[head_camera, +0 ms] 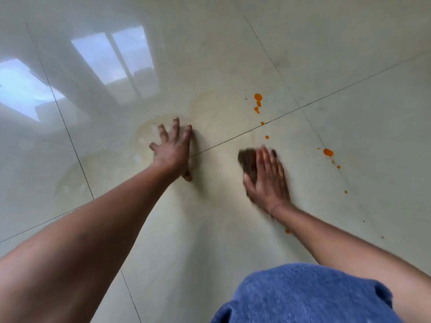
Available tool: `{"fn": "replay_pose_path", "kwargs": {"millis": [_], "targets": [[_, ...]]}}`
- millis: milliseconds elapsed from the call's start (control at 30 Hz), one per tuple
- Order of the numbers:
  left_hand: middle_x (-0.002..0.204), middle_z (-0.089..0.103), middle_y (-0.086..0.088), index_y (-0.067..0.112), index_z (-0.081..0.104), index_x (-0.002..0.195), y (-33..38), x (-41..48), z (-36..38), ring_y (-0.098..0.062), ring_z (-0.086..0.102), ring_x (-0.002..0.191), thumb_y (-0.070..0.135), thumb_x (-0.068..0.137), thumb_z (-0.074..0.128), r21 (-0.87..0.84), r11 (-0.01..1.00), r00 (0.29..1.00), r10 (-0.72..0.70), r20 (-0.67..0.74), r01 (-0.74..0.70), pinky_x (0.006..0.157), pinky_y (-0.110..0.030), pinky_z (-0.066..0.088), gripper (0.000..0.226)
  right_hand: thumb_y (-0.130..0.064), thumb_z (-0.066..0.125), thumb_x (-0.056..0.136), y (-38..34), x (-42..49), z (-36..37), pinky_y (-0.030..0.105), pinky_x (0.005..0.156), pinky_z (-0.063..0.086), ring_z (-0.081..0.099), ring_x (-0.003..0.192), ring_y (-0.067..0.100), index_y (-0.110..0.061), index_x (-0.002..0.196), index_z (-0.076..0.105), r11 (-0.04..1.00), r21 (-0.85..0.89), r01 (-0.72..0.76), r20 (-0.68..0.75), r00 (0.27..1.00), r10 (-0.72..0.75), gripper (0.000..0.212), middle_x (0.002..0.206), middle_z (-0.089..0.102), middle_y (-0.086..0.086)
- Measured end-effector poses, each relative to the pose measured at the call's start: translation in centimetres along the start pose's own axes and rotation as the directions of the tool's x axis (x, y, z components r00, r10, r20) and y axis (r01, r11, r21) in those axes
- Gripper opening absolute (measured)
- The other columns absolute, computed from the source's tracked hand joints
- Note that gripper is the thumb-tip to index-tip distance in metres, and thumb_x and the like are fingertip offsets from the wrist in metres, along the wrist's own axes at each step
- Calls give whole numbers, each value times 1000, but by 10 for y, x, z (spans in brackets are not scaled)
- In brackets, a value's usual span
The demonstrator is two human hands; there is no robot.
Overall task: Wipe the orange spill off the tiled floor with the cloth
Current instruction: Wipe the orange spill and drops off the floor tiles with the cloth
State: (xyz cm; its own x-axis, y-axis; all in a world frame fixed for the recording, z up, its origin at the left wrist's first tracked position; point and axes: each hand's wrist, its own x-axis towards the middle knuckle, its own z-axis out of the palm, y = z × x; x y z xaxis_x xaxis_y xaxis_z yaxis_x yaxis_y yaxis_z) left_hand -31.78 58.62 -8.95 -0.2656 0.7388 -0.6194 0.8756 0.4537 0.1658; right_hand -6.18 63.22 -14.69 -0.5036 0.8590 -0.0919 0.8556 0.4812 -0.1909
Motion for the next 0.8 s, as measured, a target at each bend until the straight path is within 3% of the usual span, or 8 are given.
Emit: {"fn": "replay_pose_path", "kwargs": {"millis": [67,167,233,267,400,600,733,800], "targets": [[160,-21,-2,26,-1,154,13,2,0,-40,-8,146,20,54,93,160,974,987,160,-4,-157,102,-65,35,138,-50,39,84,-21,23,2,43,118,15,23,144,30,-3,148,31,993,36,-113,-39,993,114,80,155,30,17],[163,-7,-2,28,7,154,18,6,-4,-37,9,145,16,55,92,268,920,958,271,96,-287,87,-55,51,132,-49,44,83,-33,-38,13,39,118,14,19,146,26,-5,150,28,985,19,174,60,983,-175,81,157,25,14],[162,-13,-4,26,-2,155,20,5,-2,-39,3,146,28,53,94,286,915,956,250,157,-286,90,-57,50,140,-51,45,82,-1,-77,6,43,115,20,18,146,24,-7,151,26,956,-5,294,124,949,-291,83,158,22,10],[160,-20,-4,24,-9,154,23,3,1,-41,-5,146,35,51,94,276,925,959,220,179,-263,95,-61,45,146,-51,45,82,14,-73,5,45,113,22,19,146,25,-7,150,27,962,-2,273,94,958,-272,83,158,23,10],[153,-38,-9,18,-27,148,43,-4,22,-46,-26,140,57,44,90,221,958,975,149,166,-184,105,-75,16,161,-50,40,82,0,3,-1,43,117,16,24,143,31,-3,147,32,988,43,-148,-33,988,149,81,154,30,17],[157,-29,-9,15,-18,151,53,-11,22,-43,-16,144,54,40,91,313,930,981,178,80,-194,110,-67,17,161,-49,46,80,24,-102,1,44,113,22,18,146,24,-6,149,29,981,24,192,75,978,-193,83,157,22,9],[159,-24,-8,21,-13,153,85,-16,30,-42,-6,146,33,50,94,405,818,912,343,226,-408,99,-61,41,149,-50,39,82,45,-24,-10,43,118,15,21,145,31,-4,148,30,977,28,-212,-10,977,213,81,156,28,16],[154,-35,-10,19,-22,150,99,-15,31,-47,-17,143,39,51,93,381,832,905,298,305,-403,102,-67,34,154,-49,40,83,31,-21,-5,42,119,12,19,146,31,-3,148,29,978,61,-201,-44,978,204,81,156,27,17]]}}
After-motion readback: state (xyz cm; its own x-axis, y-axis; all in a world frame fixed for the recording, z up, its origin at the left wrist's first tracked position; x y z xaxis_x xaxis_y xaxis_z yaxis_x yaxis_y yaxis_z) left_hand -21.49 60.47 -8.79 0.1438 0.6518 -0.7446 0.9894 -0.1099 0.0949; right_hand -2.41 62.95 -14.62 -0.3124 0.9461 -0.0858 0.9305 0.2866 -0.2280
